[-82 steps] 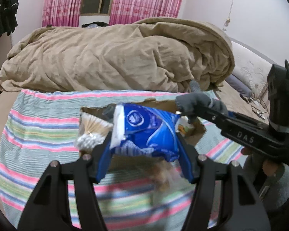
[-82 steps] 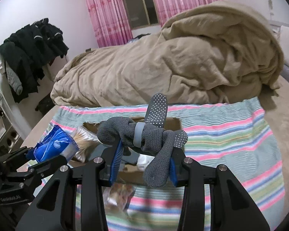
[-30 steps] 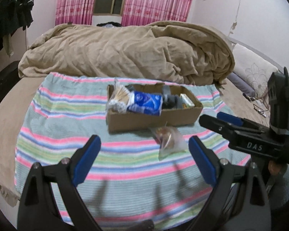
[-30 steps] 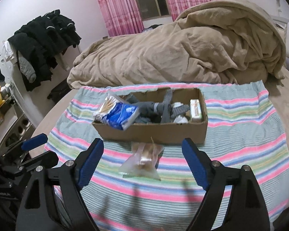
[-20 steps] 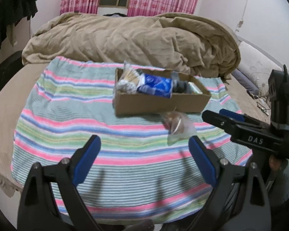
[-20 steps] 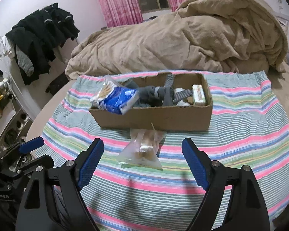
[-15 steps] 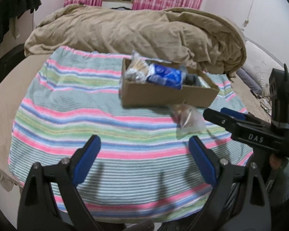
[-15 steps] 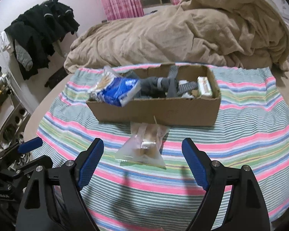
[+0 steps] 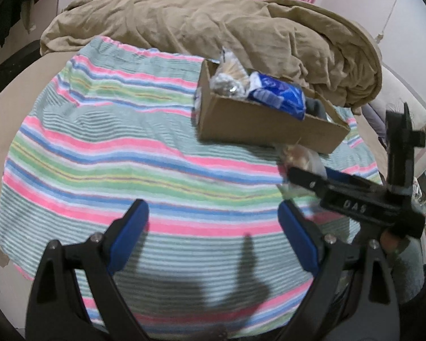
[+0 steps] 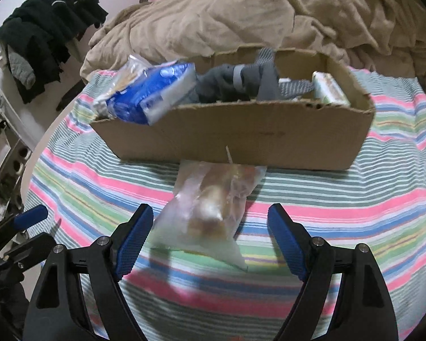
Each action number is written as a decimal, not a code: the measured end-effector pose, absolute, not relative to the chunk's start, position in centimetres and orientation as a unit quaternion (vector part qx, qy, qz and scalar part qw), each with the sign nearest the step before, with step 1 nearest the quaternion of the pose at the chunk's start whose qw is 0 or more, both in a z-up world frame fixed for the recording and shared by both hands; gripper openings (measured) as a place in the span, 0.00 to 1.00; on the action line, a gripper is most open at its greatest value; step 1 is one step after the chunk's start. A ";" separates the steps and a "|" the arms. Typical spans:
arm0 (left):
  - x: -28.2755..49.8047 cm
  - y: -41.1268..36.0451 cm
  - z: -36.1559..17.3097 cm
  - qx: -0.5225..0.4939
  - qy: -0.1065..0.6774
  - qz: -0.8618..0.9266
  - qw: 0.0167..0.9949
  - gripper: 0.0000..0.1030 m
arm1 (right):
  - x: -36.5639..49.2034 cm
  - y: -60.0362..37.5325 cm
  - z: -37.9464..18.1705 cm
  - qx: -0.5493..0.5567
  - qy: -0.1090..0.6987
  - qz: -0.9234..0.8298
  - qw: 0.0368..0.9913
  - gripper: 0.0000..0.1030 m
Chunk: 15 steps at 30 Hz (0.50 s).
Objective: Organize objects
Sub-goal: 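Withdraw the left tool and grasp the clear bread bag with the right tool, then lower the bread bag into the box and open the right tool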
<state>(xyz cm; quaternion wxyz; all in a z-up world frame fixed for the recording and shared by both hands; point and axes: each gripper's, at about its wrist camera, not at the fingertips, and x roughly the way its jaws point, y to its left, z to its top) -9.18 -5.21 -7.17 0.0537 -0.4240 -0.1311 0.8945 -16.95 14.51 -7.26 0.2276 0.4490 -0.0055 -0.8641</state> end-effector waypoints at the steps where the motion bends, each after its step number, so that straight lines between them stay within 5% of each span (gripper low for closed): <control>1: -9.4 -5.1 -7.1 -0.423 -0.130 0.895 0.053 0.91 | -17.1 14.4 -7.5 0.451 -0.004 -0.862 0.231 0.71; 4: -10.7 -4.8 -7.1 -0.421 -0.134 0.895 0.056 0.91 | -17.0 13.9 -7.7 0.452 0.002 -0.858 0.243 0.53; 15: -11.6 -5.2 -7.2 -0.425 -0.148 0.892 0.049 0.91 | -14.0 12.9 -4.0 0.412 0.021 -0.862 0.294 0.48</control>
